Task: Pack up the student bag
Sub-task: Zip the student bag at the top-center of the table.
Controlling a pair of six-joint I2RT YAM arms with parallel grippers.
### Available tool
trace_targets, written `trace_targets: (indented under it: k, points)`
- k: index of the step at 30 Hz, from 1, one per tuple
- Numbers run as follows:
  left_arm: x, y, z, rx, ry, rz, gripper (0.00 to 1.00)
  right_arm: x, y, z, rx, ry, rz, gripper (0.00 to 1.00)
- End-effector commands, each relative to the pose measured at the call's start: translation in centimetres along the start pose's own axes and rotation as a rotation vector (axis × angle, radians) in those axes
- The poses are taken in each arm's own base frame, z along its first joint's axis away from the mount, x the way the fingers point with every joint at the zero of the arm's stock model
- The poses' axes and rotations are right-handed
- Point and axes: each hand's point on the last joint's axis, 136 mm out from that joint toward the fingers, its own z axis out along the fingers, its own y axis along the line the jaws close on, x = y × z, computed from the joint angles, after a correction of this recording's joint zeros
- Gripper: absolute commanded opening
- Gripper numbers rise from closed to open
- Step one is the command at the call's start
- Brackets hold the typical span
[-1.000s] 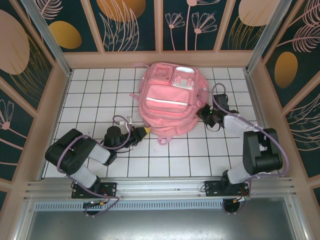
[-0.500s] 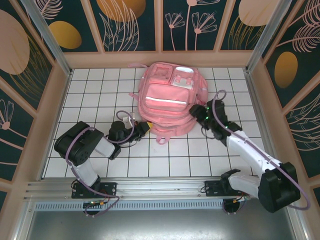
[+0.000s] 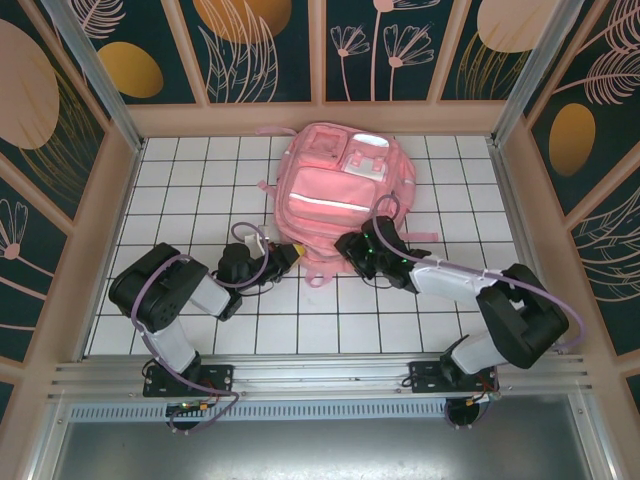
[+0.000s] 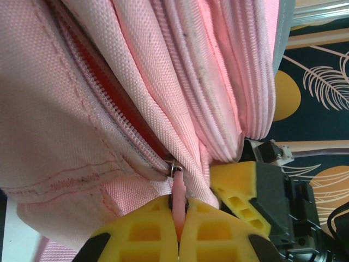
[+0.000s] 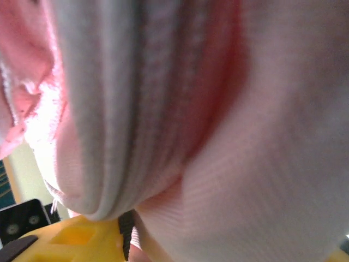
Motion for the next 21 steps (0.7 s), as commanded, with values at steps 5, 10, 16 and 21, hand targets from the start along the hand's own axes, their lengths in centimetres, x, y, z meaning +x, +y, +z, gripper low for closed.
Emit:
trace_targets:
  k: [5,10,16,21]
  points:
    - [1.0,-2.0,-0.6,0.076,0.02,0.044,0.0,-1.3,1.5,-0.3,0.015,-0.099,-0.03,0.0]
    - [1.0,-2.0,-1.6,0.068,-0.002,0.051,0.0,-2.1,0.1,-1.9,0.065,-0.15,-0.074,0.0]
    - [0.6,-1.4,-1.3,0.06,-0.011,0.026,0.0,-2.4,-1.3,-3.6,0.073,-0.168,-0.101,0.0]
    - [-0.3,-0.9,-0.9,0.054,-0.024,0.003,0.0,-2.7,-3.0,-4.5,0.113,-0.168,-0.12,0.0]
